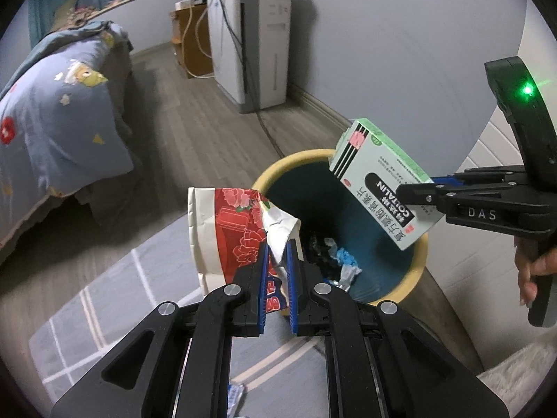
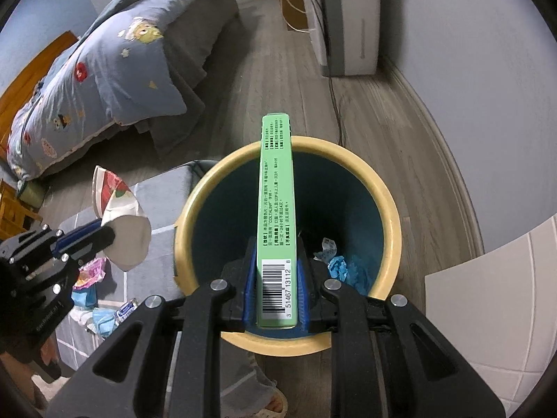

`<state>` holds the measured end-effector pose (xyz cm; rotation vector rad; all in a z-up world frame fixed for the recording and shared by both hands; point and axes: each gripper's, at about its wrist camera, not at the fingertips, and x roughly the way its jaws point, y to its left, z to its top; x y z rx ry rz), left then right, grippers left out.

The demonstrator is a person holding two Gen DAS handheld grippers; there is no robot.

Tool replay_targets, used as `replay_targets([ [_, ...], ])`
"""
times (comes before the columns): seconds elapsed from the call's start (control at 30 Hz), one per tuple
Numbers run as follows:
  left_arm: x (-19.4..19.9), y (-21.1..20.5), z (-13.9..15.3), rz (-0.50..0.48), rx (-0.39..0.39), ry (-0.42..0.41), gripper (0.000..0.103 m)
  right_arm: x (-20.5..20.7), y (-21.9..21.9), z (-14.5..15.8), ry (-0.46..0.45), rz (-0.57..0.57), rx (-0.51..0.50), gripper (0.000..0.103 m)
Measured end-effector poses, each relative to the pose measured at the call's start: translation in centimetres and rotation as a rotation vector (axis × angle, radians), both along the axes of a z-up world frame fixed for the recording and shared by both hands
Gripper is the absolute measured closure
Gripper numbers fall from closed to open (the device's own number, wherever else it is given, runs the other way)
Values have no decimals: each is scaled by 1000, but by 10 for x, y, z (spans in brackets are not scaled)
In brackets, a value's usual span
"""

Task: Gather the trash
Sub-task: 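Carry the red box and medicine box over the bin with both tools, then open both tools to drop the boxes into the bin and withdraw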

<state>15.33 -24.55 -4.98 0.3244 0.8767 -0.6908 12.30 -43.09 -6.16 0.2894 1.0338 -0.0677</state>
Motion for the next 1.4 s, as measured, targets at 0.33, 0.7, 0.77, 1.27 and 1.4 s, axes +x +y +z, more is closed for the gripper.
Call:
replay_targets([
  [0.33,3,-26,-16,-64,-5,15,92,1,-25,-22,29,-62,43,84],
  [0.7,2,-40,-34,-118,15,3,92,3,-37,-32,11,-124,61,84],
  [0.77,0,-41,-34,-120,21,1,92,4,-36,-35,21,-129,67,84],
  [1.27,2,-23,-24,-67,20,-12,54,7,-33,-34,34,-158,16,72],
  [1.4,-3,-16,-19,-63,23,-32,40,6,-29,-25,26,-155,12,61],
])
